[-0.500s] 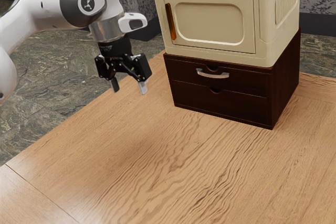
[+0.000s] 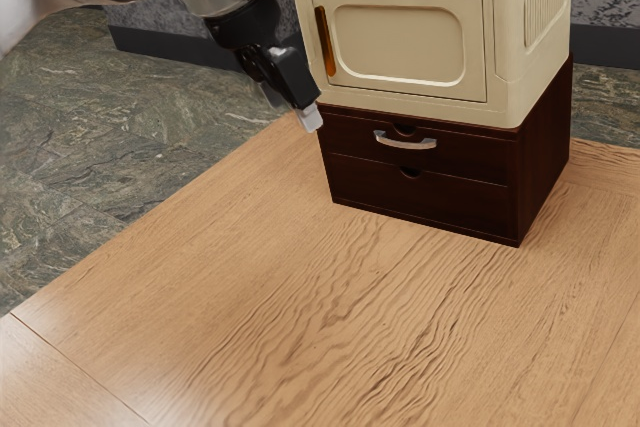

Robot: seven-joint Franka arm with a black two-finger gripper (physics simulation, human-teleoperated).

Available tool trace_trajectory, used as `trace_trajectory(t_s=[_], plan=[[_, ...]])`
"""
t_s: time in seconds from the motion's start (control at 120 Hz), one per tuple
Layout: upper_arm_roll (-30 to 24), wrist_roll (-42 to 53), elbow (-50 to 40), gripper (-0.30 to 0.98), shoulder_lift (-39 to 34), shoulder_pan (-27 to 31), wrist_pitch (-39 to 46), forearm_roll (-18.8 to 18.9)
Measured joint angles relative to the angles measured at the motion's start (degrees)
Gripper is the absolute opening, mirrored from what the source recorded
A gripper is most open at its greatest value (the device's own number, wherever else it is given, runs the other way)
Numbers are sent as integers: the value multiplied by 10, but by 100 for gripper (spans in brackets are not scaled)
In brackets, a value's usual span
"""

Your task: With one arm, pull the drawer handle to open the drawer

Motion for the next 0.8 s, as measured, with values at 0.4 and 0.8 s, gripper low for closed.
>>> trace_trajectory(t_s=[0.4, 0.8], plan=[[-13, 324, -58, 68, 74, -49, 150, 30], [16, 504, -73, 69, 98, -48, 270, 32]])
